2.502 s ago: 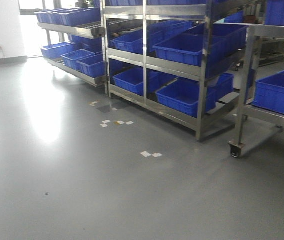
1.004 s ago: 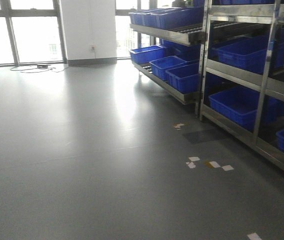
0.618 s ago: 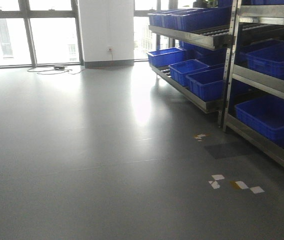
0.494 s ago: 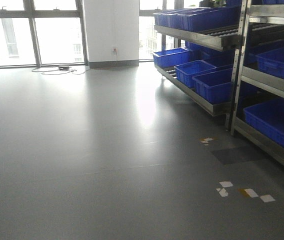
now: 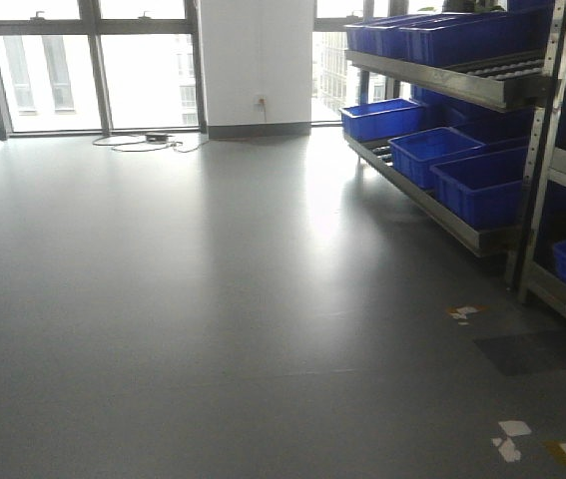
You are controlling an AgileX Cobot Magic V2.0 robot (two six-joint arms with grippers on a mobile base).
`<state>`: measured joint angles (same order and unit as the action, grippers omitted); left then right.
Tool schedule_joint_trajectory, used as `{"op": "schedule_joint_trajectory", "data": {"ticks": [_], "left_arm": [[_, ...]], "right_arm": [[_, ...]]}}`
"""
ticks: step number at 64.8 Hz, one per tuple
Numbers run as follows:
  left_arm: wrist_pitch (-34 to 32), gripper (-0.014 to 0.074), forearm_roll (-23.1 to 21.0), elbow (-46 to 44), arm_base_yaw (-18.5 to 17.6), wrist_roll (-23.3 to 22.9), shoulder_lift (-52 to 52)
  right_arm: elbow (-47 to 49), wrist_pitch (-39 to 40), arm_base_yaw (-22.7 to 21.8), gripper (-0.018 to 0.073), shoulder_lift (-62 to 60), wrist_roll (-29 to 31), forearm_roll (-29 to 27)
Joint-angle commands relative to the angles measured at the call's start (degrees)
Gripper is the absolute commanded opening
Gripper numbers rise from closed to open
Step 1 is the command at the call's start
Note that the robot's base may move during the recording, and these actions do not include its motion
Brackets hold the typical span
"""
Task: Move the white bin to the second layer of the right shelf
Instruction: 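Turn past the blue crate racks toward the windows holding the bin, then drive toward the windows and turn toward the roller shelf rack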
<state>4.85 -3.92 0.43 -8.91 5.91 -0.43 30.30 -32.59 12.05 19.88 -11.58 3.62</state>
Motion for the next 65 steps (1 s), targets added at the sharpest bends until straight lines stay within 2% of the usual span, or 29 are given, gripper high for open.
{"op": "schedule_joint_trajectory", "data": {"ticks": [1, 65], "left_arm": [[-4.9, 0.0085, -0.3, 2.1, -0.2, -0.2, -0.8], [-4.9, 0.0085, -0.3, 2.1, -0.2, -0.2, -0.8]], "right_arm": [[1.8, 5.8, -0.2, 0.0051, 0.8, 0.0, 0.3], [1.8, 5.8, -0.2, 0.0051, 0.8, 0.0, 0.3]]}}
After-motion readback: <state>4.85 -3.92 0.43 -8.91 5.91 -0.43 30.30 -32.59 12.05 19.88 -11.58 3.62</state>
